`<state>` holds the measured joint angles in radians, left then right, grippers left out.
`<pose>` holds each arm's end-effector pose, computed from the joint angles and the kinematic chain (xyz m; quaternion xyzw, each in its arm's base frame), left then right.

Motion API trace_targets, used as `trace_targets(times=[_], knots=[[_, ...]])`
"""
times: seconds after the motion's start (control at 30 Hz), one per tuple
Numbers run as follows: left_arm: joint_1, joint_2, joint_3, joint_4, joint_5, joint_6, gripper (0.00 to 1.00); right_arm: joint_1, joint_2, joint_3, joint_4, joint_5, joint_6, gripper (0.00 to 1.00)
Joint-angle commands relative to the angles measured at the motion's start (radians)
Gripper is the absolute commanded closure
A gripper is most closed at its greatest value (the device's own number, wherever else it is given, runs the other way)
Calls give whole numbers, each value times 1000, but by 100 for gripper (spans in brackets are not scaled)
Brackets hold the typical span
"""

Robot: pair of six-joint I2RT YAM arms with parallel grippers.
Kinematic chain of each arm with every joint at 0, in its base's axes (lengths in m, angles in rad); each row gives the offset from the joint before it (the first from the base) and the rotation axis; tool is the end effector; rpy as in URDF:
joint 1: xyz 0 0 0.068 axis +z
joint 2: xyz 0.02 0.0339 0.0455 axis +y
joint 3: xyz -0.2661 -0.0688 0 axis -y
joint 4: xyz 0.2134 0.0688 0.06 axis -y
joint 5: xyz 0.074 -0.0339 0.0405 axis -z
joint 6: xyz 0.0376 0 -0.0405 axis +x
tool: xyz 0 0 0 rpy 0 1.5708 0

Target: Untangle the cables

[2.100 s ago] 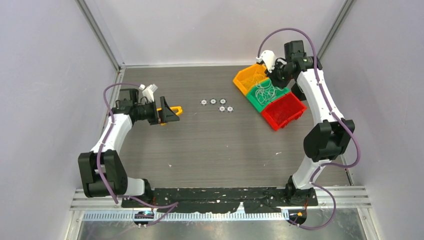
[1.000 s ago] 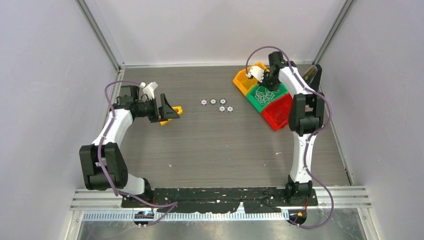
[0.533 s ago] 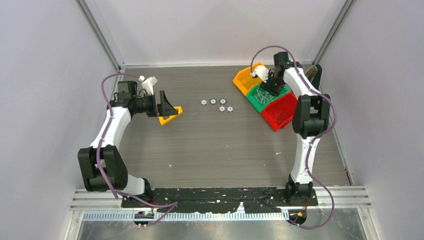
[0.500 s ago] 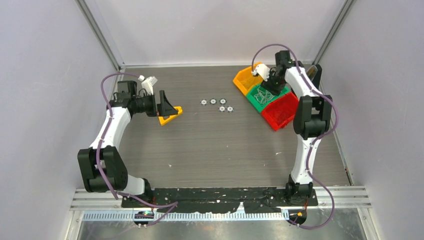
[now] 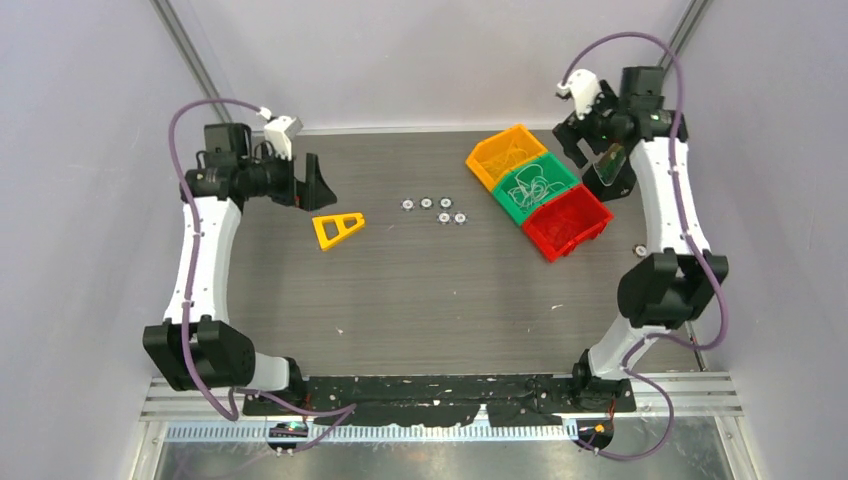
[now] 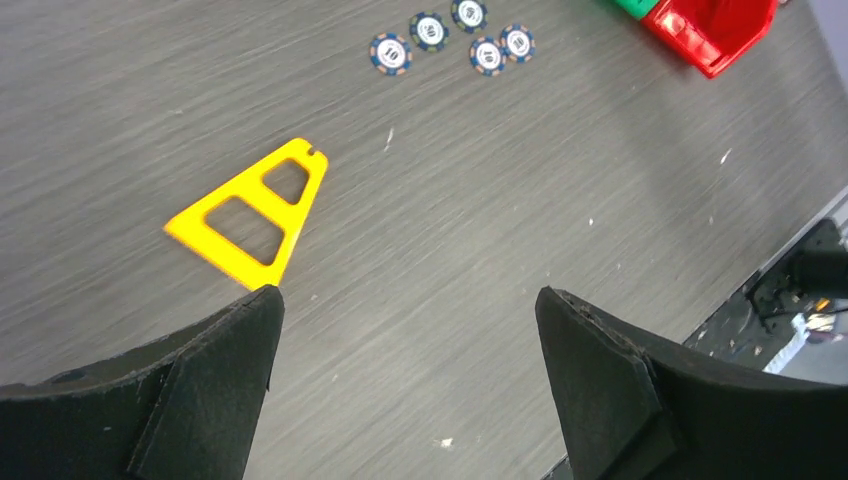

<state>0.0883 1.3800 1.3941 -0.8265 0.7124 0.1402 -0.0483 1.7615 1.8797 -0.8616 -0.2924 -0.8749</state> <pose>0.2537 -0.0022 0.3634 0.1516 0.8670 -0.2823 0.3816 0.3564 -0.0064 0.3851 -0.4175 0.8061 -0.0577 0.4155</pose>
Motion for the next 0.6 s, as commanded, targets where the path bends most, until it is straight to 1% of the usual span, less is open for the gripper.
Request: trace_targets(times=[0.0, 0.07, 0.1, 0.13, 0.17, 0.2, 0.23, 0.27, 0.3, 0.33, 0.4, 0.47, 0.57], knots=[[-10, 72, 266, -294, -88, 105, 0, -71, -152, -47, -3, -143, 233, 4], [-12, 131, 398, -453, -106, 132, 0, -114, -220, -125, 12, -200, 331, 5], [-12, 154, 442, -506, -134, 126, 0, -124, -279, -205, 24, -243, 360, 5], [-13, 165, 460, -530, -184, 102, 0, -138, -309, -258, 61, -263, 411, 5], [-13, 167, 459, -541, -225, 81, 0, -142, -381, -375, 84, -285, 431, 5], [-13, 159, 446, -542, -249, 72, 0, -146, -415, -434, 131, -291, 464, 5], [-13, 143, 418, -528, -262, 63, 0, -146, -490, -554, 154, -295, 475, 5], [-13, 122, 377, -497, -268, 47, 0, -147, -526, -611, 200, -293, 497, 5], [-15, 94, 328, -458, -272, 27, 0, -148, -589, -716, 216, -284, 510, 5], [-18, 69, 272, -408, -282, 5, 0, -148, -618, -794, 230, -282, 531, 5], [-40, 28, 189, -342, -312, -20, 0, -147, -688, -877, 229, -272, 553, 5], [-67, -2, 125, -298, -345, -25, 0, -146, -746, -926, 217, -255, 569, 5], [-79, -37, 57, -242, -362, -35, 0, -146, -824, -962, 202, -232, 578, 5]])
